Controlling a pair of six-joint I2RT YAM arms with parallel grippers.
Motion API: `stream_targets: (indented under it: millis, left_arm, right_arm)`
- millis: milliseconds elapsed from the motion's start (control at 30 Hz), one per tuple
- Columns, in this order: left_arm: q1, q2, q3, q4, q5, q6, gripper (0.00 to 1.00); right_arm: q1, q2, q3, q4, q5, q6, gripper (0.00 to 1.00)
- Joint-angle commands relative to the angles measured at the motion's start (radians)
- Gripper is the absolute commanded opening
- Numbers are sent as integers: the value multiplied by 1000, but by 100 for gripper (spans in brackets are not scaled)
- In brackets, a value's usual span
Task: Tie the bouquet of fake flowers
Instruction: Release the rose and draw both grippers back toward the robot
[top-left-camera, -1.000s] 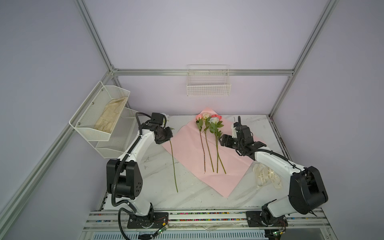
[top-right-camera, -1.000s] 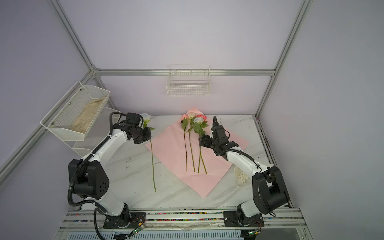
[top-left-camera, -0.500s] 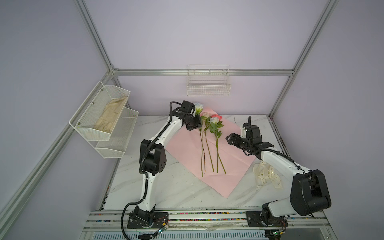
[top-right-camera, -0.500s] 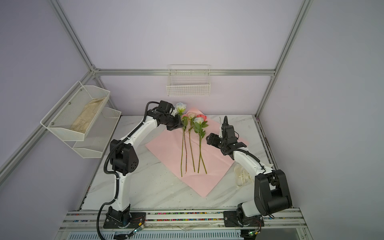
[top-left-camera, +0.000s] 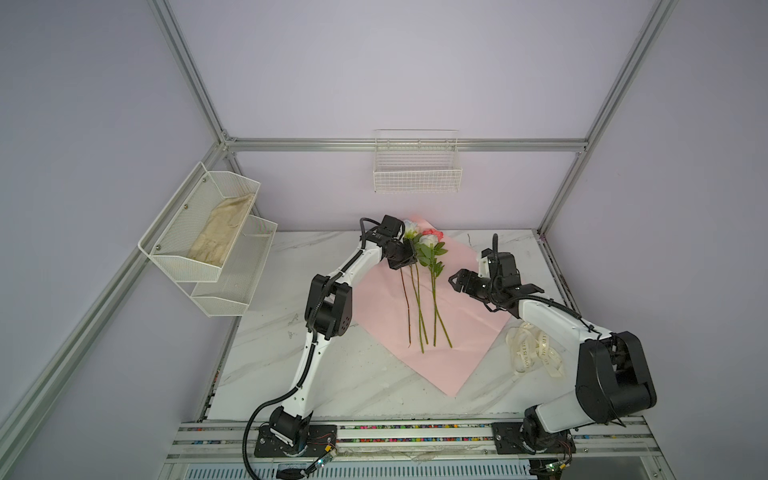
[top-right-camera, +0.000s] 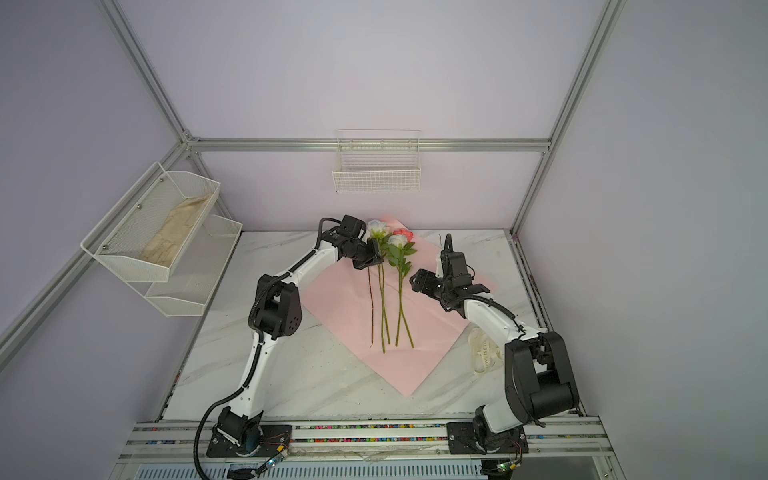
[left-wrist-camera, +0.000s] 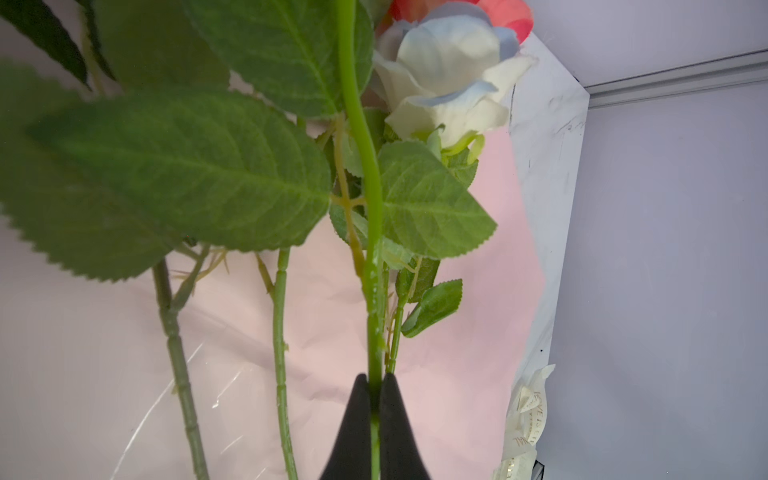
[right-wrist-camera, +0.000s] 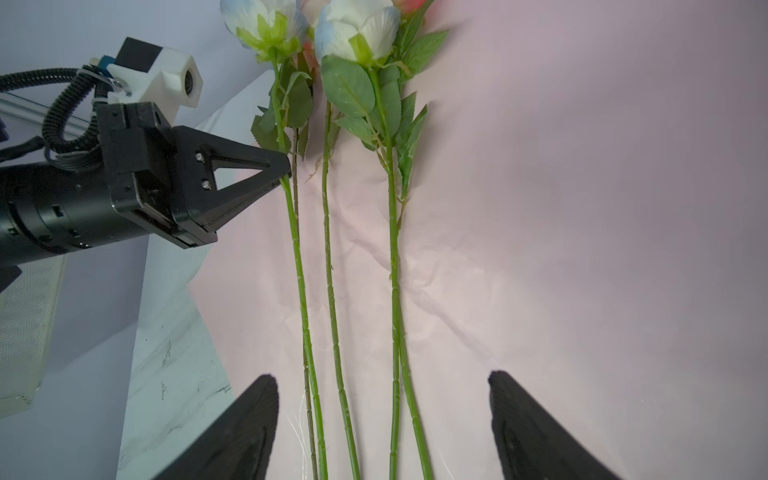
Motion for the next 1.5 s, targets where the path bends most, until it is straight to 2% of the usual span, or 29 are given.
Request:
stream_targets:
  millis: [0,300,467,700,733,800,867,1000,1133,1200,1300,1367,1467]
  left_arm:
    - [-6,10,110,68,-6,-14,1]
    - [-6,48,136,73,-43,-12,5]
    - [-8,52,133,58,-30,-7,22]
    - [-7,-11,132,14,-8,25,33]
    - [-7,-29,128,1,-2,32,34]
    - [-10,-92,85,-14,3,60,38]
    - [-13,-181,6,-16,-23,99,41]
    - [-36,-410,-226,-14,-154,214,44]
    - [-73,-675,-592,97,-309,298,47]
    - [-82,-820,-810,215,-321,303,50]
    - [-110,-998,-1053,308,-367,316,53]
    - [-137,-1084,-1175,346,-386,324,55]
    - [-170,-1215,-1340,388,-399,324,59]
  right_arm:
    - [-5,20,-14,14,-20,-4,82]
    - [-6,42,-6,22,-42,-4,82]
    - [-6,38,0,20,-58,-3,82]
    - [-6,-64,-46,16,-35,-24,84]
    - [-5,-98,-55,17,-13,-30,85]
    - [-6,-190,-76,15,44,-42,94]
    - [-11,-266,-98,1,78,-34,97]
    - [-26,-334,-124,-117,-11,19,97]
    - [-27,-402,-213,-216,-79,103,97]
    - [-26,-468,-268,-274,-67,139,97]
    - [-26,-562,-325,-386,-55,169,95]
    - [-24,-616,-350,-482,-12,181,93]
    - [-25,-702,-430,-532,-39,226,89]
